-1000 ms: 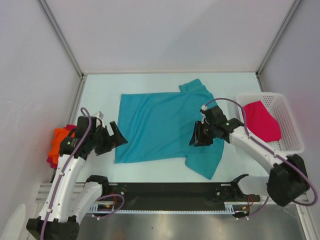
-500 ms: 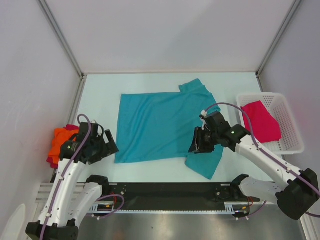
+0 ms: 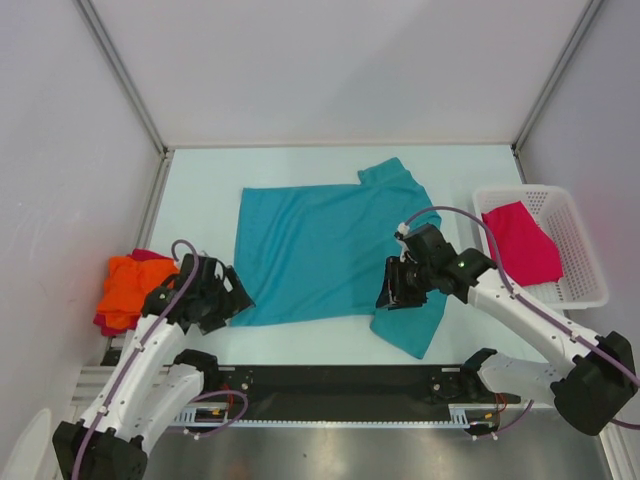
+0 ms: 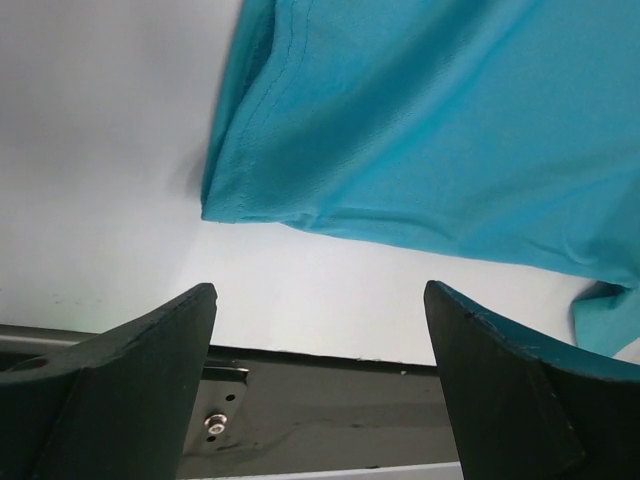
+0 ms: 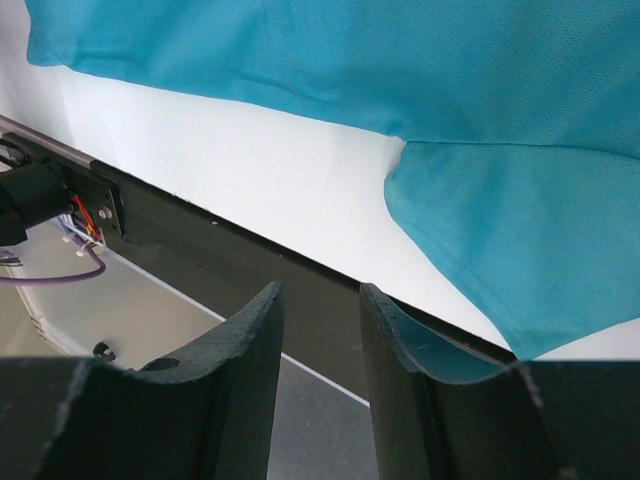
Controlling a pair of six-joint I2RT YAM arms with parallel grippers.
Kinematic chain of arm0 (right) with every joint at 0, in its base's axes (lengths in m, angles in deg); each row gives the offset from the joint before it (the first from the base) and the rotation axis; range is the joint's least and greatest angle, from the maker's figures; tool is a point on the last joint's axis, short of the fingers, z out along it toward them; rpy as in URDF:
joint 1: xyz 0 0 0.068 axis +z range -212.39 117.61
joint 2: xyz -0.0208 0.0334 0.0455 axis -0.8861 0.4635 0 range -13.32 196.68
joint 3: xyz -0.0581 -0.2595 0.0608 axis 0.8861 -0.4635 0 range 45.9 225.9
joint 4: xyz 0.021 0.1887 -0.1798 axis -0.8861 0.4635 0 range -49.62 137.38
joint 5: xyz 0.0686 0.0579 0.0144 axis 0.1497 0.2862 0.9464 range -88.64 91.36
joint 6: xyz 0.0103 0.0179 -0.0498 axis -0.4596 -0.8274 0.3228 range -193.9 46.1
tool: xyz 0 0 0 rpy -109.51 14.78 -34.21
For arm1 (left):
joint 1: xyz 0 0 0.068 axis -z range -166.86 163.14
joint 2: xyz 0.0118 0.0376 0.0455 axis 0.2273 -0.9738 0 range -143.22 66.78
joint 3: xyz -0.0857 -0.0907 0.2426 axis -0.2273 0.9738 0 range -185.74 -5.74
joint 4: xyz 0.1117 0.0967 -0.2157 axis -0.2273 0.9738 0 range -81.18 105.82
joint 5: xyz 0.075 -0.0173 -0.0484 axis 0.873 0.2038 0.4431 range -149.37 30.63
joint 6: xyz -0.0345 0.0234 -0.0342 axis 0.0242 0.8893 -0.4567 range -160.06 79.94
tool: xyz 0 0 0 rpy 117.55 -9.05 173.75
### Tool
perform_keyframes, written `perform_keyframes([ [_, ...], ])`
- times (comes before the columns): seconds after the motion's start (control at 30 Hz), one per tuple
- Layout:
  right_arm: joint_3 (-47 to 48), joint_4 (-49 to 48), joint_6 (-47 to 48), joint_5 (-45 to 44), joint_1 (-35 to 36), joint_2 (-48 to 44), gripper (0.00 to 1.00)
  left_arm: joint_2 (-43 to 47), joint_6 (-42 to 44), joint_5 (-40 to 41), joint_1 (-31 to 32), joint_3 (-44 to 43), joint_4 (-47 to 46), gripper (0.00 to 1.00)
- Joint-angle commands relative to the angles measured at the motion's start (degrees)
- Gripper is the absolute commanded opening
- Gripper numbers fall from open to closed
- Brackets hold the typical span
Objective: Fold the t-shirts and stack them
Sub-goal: Grap the side of the flattened tshirt closest away from the robot with both arms
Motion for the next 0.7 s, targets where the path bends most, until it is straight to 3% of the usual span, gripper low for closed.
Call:
perform_keyframes([
  [0.0, 3.96, 1.82, 1.26, -1.06, 0.4, 0.24, 0.41, -0.3, -7.02, -0.68, 3.32, 2.19, -4.92, 0.88],
  [0.27, 6.25, 6.21, 2.66, -2.3, 0.67, -0.64, 0.42, -1.71, -13.88, 8.09, 10.35, 2.02, -3.96, 0.89],
  [0.5, 6.51, 8.24, 4.24, -2.38, 0.76, -0.99, 0.42, -8.9, -21.25, 14.96, 18.79, 2.98, -3.87, 0.9],
  [0.67, 6.08, 9.21, 4.6, -3.52, 0.76, -2.13, 0.42, -12.87, -23.2, 16.98, 20.91, 2.99, -5.54, 0.91],
])
